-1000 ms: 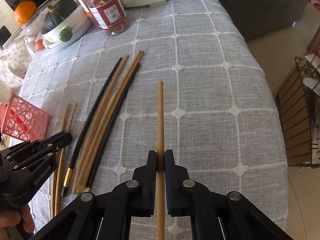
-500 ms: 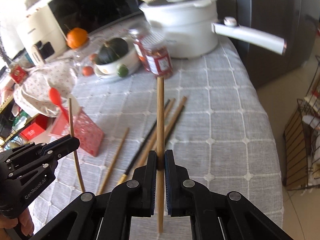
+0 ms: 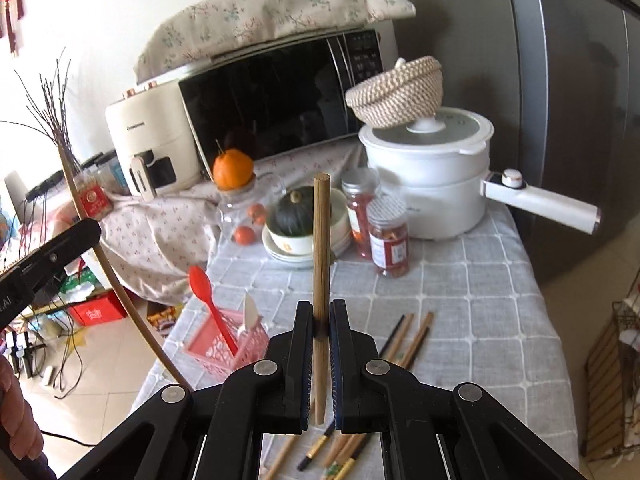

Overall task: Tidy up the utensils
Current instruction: 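Lift both held chopsticks upright and carry them over the pink basket, then insert both chopsticks into the pink basket and open both grippers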

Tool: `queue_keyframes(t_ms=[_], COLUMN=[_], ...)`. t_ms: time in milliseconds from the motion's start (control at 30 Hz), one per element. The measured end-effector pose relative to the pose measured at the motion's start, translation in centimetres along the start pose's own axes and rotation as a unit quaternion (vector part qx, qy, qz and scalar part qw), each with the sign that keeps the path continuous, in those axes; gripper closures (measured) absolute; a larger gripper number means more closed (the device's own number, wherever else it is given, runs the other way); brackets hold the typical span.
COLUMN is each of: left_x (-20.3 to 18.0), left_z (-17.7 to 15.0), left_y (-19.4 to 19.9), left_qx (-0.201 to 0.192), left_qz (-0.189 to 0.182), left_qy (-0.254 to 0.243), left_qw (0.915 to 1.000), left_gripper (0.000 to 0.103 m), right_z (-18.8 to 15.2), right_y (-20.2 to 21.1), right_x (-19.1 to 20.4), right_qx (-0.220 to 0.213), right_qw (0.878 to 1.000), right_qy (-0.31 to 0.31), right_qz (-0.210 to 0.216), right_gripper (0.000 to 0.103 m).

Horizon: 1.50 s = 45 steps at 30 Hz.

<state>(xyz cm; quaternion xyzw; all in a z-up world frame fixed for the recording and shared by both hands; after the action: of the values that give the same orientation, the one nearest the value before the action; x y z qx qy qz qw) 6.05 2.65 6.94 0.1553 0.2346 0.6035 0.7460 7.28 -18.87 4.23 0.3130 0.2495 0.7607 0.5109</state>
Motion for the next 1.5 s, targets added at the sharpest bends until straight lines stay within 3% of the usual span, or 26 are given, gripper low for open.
queue_keyframes(t_ms=[267, 567, 800, 967, 1067, 1133, 1233, 1500], left_x=[3.0, 4.2, 4.9, 5.2, 5.4, 5.7, 6.4, 8.5], left_z=[-0.4, -2.3, -4.0, -4.2, -4.4, -4.5, -5.1, -8.7], left_y=[-2.5, -7.4, -11.5, -11.8, -10.8, -9.9, -8.6, -8.3], left_qx=[-0.061, -0.023, 0.051, 0.087, 0.098, 0.101, 0.116, 0.201], left_qz=[0.047, 0.072, 0.063, 0.051, 0.049, 0.055, 0.062, 0.076], left_qy=[0.009, -0.014, -0.017, 0.004, 0.014, 0.022, 0.034, 0.044], left_qw=[0.997, 0.9971, 0.9966, 0.9949, 0.9939, 0.9931, 0.9908, 0.9757], left_gripper=[0.098, 0.098, 0.097, 0.094, 0.076, 0.055, 0.042, 0.029], right_z=[1.1, 0.8, 0.7, 1.1, 1.5, 1.7, 2.1, 2.2], right_y=[-1.6, -2.3, -2.5, -3.0, -2.8, -2.7, -2.8, -6.1], right_x=[1.2, 2.0, 2.9, 2.9, 3.3, 3.7, 4.3, 5.9], right_qx=[-0.013, -0.023, -0.033, -0.033, -0.043, -0.05, -0.059, -0.053], right_qw=[1.0, 0.999, 0.998, 0.997, 0.995, 0.995, 0.994, 0.995], right_qy=[-0.003, 0.005, 0.015, -0.001, -0.008, -0.009, -0.008, 0.007], right_qz=[0.014, 0.035, 0.058, 0.076, 0.085, 0.089, 0.094, 0.085], right_gripper=[0.098, 0.098, 0.098, 0.098, 0.098, 0.098, 0.098, 0.098])
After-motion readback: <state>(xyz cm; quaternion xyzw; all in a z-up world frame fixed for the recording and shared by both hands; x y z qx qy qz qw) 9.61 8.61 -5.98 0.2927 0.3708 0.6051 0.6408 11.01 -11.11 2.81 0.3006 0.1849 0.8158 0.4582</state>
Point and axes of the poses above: each gripper's, at about its wrist camera, not at the fingertips, and y roughly against the way its jaws point, x to its left, z to its top, the point moved 3 cm from there along -y, roughly the way its jaws point, and after that the axes turned 14 degrees about x, right-handed, at the moved point
